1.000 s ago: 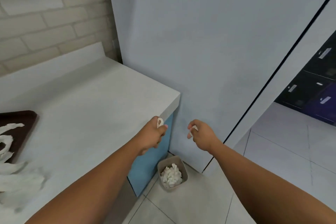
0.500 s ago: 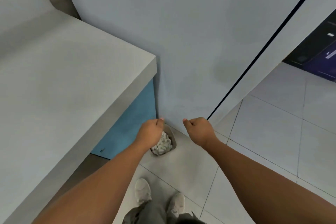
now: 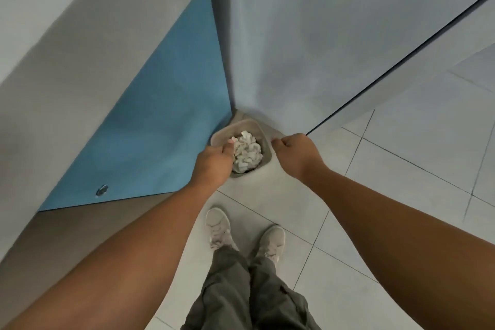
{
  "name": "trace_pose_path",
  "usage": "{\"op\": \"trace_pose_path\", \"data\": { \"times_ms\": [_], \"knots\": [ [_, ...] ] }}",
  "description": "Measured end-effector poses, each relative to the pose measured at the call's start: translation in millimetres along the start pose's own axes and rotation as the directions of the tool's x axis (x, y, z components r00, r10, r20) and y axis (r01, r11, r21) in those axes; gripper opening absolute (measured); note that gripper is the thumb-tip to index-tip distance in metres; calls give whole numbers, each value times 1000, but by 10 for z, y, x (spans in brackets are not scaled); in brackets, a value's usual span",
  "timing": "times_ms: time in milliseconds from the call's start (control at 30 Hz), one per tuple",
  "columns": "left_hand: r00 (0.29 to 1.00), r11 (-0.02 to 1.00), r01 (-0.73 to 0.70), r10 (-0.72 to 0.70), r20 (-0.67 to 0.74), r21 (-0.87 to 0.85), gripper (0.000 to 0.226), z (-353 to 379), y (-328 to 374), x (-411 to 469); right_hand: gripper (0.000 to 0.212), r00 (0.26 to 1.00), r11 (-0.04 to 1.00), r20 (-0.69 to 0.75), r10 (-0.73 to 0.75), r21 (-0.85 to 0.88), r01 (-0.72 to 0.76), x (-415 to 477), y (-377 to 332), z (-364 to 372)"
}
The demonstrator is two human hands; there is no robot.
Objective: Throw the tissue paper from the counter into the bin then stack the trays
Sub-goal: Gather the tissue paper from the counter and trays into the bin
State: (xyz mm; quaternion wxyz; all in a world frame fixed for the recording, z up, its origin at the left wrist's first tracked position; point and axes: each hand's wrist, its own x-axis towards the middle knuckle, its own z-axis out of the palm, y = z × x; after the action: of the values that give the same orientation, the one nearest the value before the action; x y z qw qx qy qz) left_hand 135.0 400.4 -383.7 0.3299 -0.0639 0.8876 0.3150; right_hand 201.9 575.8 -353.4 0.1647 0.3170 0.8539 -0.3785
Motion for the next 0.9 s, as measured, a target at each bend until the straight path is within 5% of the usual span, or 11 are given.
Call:
{"op": "trace_pose_path", "data": {
  "times_ms": [133, 333, 533, 700, 833, 900],
  "knots": [
    [995, 997, 73, -74, 62, 18, 58, 369, -285, 526, 56, 999, 999, 28, 27, -23, -27, 350, 342, 434],
    [920, 911, 356, -301, 252, -208, 28, 785, -632, 1196, 54, 991, 996, 99, 86, -18, -85, 746, 824, 954],
    [898, 706, 431, -273, 345, -562, 26, 981, -693, 1545, 26, 931, 878, 265, 251, 342, -334, 1071, 1081, 1379],
    [946, 838, 317, -247, 210, -445, 25, 945, -856, 1689, 35, 933, 900, 265, 244, 297, -320, 1311, 1021, 1627],
    [955, 907, 281, -235, 179, -313, 57, 853, -993, 1709, 48, 966, 931, 190, 174, 287, -224, 1457, 878, 1724],
    [964, 927, 245, -203, 170, -285, 53, 787, -980, 1678, 54, 968, 938, 182, 170, 273, -216, 1497, 793, 1741]
  ]
}}
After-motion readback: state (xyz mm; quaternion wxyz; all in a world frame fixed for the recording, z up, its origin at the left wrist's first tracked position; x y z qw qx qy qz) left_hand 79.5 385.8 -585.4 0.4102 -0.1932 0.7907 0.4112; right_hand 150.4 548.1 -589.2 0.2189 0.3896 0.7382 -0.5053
